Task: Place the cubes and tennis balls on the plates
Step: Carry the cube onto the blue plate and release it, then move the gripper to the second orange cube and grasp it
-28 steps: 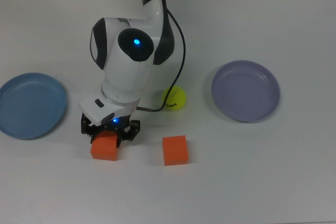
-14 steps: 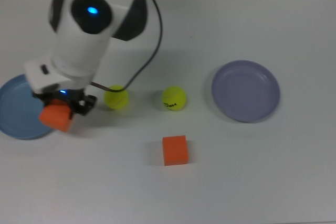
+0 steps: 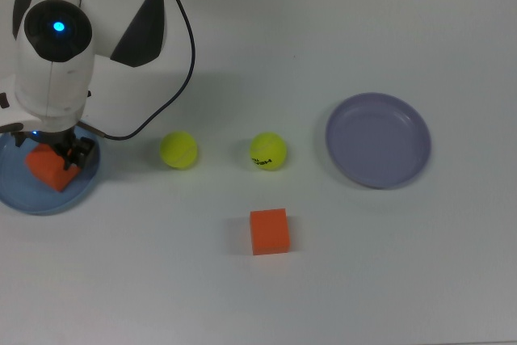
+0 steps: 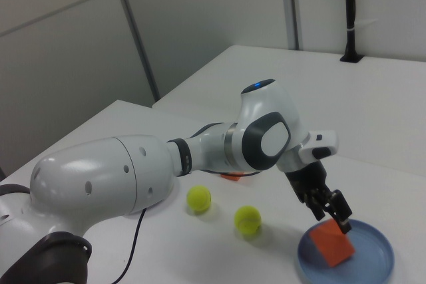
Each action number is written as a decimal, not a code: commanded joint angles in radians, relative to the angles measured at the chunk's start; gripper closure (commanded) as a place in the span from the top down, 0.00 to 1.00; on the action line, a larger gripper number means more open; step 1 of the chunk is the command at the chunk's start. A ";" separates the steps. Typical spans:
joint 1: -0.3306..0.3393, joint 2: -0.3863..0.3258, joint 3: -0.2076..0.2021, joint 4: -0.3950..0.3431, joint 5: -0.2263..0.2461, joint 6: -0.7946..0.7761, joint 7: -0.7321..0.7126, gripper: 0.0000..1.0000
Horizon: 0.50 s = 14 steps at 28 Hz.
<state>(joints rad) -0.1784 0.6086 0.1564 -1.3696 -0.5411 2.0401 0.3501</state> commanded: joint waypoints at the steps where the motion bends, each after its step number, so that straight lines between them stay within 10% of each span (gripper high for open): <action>1: 0.008 -0.027 -0.001 -0.014 0.018 0.002 0.012 1.00; 14: 0.134 -0.092 0.106 0.004 0.078 0.009 0.012 1.00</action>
<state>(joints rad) -0.1229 0.5463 0.2274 -1.3531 -0.4806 2.0428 0.3501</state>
